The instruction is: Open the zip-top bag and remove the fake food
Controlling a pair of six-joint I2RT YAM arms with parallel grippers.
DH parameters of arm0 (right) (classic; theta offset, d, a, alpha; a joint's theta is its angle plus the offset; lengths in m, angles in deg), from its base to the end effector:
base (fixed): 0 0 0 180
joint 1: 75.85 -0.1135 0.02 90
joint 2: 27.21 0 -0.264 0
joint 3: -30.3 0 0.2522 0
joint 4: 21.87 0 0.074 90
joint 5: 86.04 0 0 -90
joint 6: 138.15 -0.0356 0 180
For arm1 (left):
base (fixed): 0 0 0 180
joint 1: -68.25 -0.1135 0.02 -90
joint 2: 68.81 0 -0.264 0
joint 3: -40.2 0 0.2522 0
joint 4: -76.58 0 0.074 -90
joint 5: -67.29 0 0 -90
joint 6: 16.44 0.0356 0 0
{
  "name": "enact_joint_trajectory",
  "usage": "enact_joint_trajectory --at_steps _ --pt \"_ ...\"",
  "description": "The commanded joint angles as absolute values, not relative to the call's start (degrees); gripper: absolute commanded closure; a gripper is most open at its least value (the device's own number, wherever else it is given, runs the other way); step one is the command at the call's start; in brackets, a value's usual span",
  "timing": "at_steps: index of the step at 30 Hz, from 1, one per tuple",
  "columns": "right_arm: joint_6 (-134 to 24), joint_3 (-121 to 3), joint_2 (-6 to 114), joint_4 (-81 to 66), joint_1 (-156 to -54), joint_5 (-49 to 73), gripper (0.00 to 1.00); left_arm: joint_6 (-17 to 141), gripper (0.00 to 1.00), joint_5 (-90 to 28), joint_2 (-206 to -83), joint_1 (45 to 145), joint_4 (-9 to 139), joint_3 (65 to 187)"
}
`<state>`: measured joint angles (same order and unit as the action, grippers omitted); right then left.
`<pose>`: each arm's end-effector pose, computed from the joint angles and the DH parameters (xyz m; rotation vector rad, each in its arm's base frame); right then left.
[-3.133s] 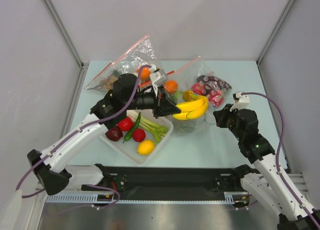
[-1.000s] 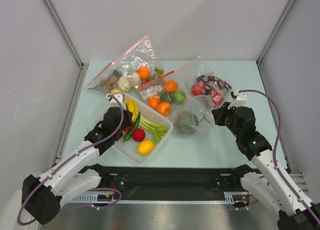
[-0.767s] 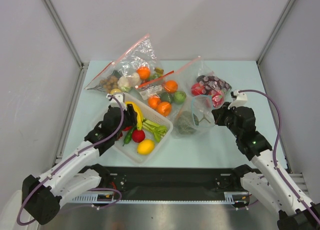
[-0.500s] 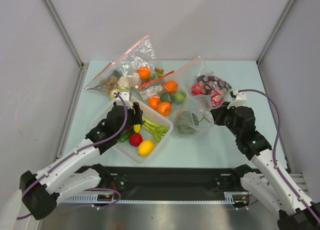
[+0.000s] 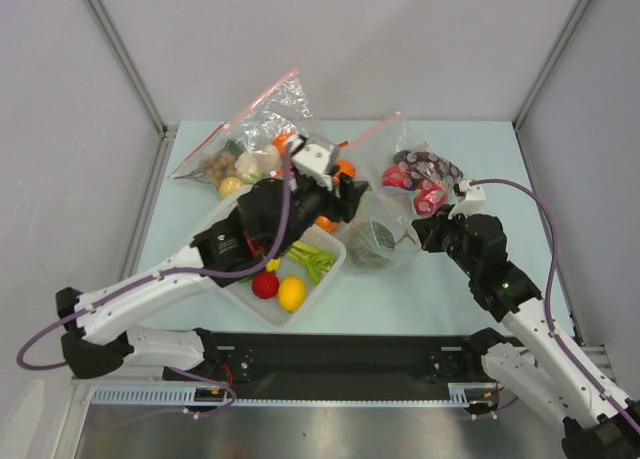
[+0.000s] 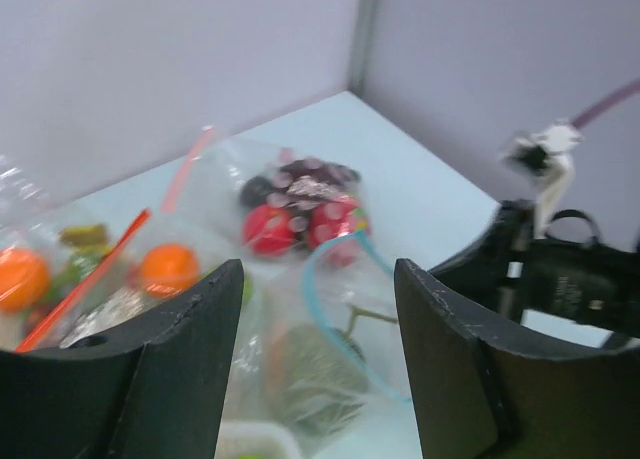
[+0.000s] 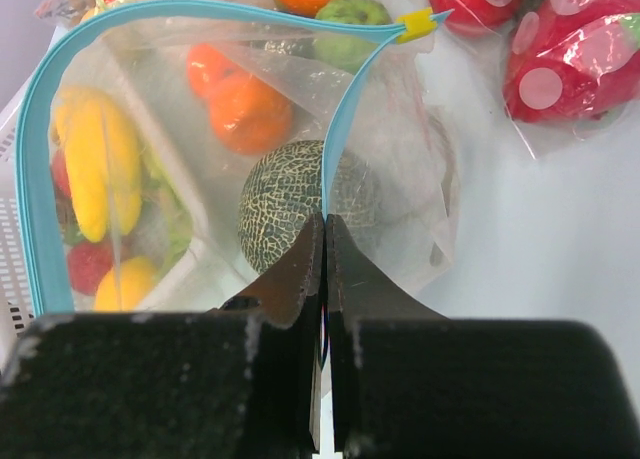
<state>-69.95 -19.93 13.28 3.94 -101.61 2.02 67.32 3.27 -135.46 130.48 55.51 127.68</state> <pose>0.1564 0.0741 0.2973 -0.0412 1.8862 0.5433 0.1336 -0.2202 0.4451 0.4168 1.5492 -0.5778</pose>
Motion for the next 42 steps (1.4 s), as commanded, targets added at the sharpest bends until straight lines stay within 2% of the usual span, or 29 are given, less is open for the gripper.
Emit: enact_joint_trajectory --at_steps 1,5,13,20,32,42 --pt "-70.5 -21.8 12.6 1.7 -102.6 1.6 1.00 71.7 0.34 -3.6 -143.7 133.9 53.7 133.8" --pt "-70.5 -21.8 12.3 2.1 -103.1 1.1 1.00 70.2 0.33 -10.2 -151.4 134.3 49.6 138.7" --pt "-70.3 -21.4 11.4 3.0 -103.6 0.4 1.00 69.6 0.34 -11.3 -163.5 134.2 40.3 145.5" --pt "-70.1 -21.2 10.8 3.8 -104.2 0.1 1.00 70.0 0.33 -8.9 -168.4 133.1 37.9 144.8" --pt "-69.5 -22.7 5.1 8.1 -106.8 -0.4 1.00 70.1 0.31 -7.5 -171.2 130.3 42.4 139.4" --pt "-71.2 -19.1 5.6 6.8 -107.2 0.2 1.00 64.7 0.29 -15.4 -172.1 129.3 44.3 134.1"
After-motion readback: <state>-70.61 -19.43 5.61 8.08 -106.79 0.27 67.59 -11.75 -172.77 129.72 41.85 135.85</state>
